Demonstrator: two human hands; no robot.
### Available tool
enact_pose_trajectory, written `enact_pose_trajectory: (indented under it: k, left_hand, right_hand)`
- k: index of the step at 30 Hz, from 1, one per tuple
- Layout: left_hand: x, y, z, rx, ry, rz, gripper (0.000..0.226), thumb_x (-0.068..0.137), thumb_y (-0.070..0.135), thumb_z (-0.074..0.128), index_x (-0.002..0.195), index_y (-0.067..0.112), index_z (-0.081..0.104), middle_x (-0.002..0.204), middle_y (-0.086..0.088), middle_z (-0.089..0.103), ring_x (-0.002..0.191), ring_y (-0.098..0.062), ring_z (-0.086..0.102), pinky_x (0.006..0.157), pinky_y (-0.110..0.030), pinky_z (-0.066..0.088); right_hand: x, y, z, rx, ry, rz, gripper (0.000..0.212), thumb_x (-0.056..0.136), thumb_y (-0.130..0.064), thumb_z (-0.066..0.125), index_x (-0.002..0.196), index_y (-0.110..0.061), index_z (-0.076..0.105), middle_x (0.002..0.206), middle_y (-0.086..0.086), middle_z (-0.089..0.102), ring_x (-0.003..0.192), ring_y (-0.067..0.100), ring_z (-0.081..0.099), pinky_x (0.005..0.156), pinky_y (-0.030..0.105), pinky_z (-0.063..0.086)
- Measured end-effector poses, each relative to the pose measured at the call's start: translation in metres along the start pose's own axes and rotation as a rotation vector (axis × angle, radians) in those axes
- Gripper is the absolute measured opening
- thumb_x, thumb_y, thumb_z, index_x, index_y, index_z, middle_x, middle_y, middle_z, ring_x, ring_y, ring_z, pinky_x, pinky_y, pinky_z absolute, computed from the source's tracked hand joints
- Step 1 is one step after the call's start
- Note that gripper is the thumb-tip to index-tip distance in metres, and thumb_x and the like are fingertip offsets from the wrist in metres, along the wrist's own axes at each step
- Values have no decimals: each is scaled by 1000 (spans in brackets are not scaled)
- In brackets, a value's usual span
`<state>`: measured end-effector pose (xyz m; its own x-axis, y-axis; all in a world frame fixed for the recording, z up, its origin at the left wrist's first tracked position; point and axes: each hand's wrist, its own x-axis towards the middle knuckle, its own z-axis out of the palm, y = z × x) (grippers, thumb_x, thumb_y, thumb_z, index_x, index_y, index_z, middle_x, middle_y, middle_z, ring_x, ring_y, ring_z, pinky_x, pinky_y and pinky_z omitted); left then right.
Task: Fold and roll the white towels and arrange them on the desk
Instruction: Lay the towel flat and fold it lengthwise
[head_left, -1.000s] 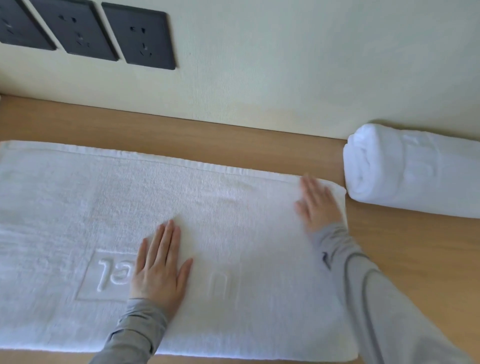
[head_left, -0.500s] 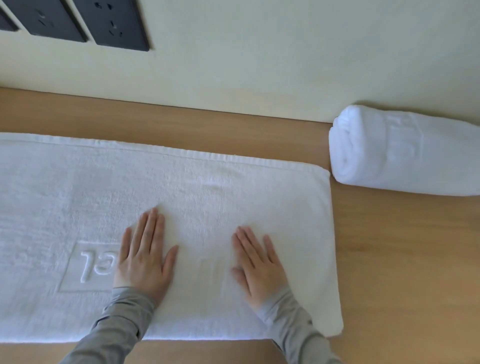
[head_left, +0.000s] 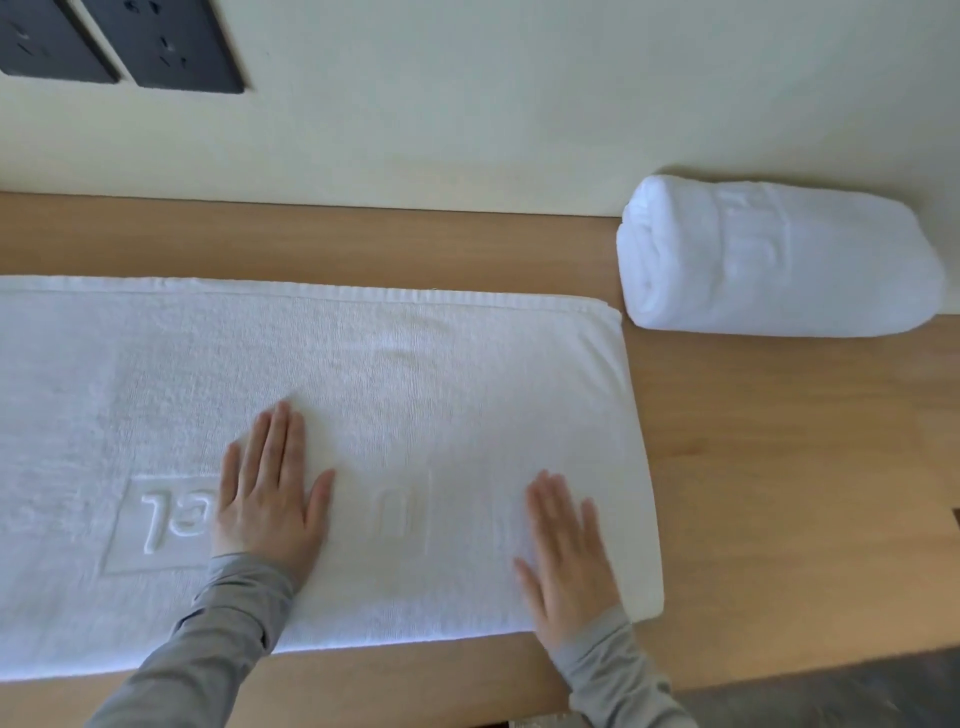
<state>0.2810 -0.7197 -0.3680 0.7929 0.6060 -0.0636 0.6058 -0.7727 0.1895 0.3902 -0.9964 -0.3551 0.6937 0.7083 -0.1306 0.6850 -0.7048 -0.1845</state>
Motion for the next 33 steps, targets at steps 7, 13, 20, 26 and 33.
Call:
enact_pose_trajectory:
  k: [7,13,20,26,33]
  left_hand:
    - [-1,1,-2,1,-7,3,71,92,49,14,149,7,20,156,-7,21,143,-20,17,117,-44,12]
    - [0,0,-1,4,-11,-5,69,92,48,18,149,8,19,156,-6,22,144,-20,18,117,-44,12]
    - [1,-3,0,1,-17,-3,69,94,50,14,149,10,19,156,-3,21,144,-16,16,118,-37,7]
    - [2,-4,2,-17,8,0,67,93,48,19,149,10,21,155,-3,24,144,-17,18,119,-36,6]
    - [3,-3,-2,-51,-28,-12,69,94,51,14,148,10,25,154,-4,26,143,-16,19,118,-37,8]
  right_hand:
    - [-13,43,-14,-34,-58,19,63,99,-40,8,139,-1,35,148,12,32,145,12,4,112,40,16]
    - [66,44,-46,130,78,-33,60,99,-39,19,140,4,27,149,17,24,142,28,14,117,35,7]
    - [170,67,-34,11,-87,-235,55,100,-26,29,148,-9,8,158,4,3,140,9,-13,119,34,-5]
    - [191,109,-37,85,13,-29,52,100,-19,34,147,-6,15,157,8,9,145,17,2,116,26,-3]
    - [169,97,-53,82,35,120,53,100,-19,36,146,-3,16,157,11,10,146,23,5,117,30,2]
